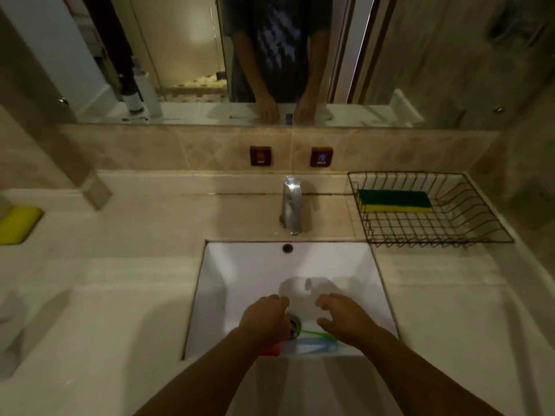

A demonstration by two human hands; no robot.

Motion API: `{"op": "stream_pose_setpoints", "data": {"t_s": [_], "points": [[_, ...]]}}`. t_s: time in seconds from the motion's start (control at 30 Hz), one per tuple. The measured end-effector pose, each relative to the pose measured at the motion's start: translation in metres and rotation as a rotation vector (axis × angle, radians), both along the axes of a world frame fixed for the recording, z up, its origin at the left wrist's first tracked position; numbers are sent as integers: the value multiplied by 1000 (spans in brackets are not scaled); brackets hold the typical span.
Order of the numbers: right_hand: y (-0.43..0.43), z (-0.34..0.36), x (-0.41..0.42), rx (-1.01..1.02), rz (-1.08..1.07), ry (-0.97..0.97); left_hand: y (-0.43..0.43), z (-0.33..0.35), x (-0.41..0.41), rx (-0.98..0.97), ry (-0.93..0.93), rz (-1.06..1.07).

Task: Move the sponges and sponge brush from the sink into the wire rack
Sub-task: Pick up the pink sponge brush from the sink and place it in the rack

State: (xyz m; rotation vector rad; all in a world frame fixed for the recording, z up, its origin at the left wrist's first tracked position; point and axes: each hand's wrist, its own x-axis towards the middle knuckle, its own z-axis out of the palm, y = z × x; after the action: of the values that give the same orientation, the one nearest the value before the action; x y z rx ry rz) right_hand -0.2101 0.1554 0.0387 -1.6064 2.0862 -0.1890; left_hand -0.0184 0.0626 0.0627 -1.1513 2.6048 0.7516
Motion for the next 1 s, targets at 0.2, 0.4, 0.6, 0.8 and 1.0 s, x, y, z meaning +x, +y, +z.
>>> {"op": "stream_pose_setpoints", "data": {"t_s": [0.2, 0.4, 0.6, 0.8, 1.0], "points": [[14, -43, 6, 110, 0, -55, 17, -32, -3, 104, 20, -54], [7, -84, 0, 175, 17, -98, 8, -69, -27, 110, -41, -107], [-8, -112, -8, 238, 93, -87, 14, -95, -32, 89, -141, -148], [-18, -127, -4, 288, 213, -36, 13, -111, -36, 86, -224, -193], [-26, -127, 1, 308, 229, 18, 11, -111, -37, 28, -214, -249]]}}
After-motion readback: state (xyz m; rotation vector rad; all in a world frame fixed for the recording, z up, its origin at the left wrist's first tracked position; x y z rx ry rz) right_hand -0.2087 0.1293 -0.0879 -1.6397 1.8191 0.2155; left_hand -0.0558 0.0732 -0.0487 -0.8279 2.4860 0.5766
